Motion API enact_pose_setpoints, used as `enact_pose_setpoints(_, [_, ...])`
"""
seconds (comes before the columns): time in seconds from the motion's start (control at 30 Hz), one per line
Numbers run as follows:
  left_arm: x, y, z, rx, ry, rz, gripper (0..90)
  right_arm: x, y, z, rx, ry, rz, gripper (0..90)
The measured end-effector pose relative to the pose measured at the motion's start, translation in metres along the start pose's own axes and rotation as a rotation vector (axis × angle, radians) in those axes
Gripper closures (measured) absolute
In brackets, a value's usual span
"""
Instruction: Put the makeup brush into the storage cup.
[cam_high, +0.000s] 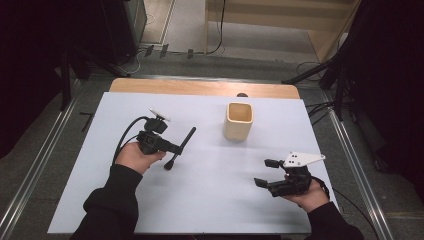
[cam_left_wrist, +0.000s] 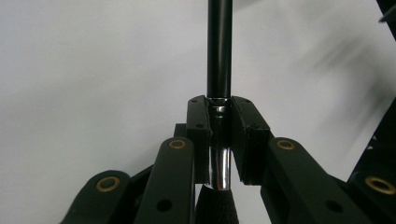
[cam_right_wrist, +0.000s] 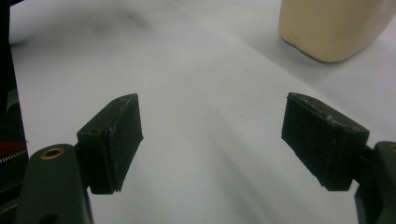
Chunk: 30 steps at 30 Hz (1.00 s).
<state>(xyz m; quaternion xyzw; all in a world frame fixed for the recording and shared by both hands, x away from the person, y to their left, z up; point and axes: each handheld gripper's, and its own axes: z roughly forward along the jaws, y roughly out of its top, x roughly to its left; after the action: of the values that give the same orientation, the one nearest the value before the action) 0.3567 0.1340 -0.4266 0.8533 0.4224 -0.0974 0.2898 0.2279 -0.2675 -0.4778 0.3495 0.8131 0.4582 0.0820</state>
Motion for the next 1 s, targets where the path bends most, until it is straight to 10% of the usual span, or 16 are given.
enact_pose_setpoints(0.2, [-0.004, -0.004, 0.001, 0.026, -0.091, 0.036, 79.0, -0.001, 0.001, -0.001, -0.004, 0.003, 0.006, 21.6])
enact_pose_setpoints(0.63, [-0.008, -0.021, 0.003, 0.065, -0.150, 0.194, 79.0, -0.002, 0.008, -0.003, -0.048, 0.046, 0.041, 22.6])
enact_pose_setpoints(1.0, [-0.021, -0.024, 0.008, 0.049, -0.262, 0.207, 79.0, 0.012, 0.019, 0.006, -0.066, 0.087, 0.017, 24.2])
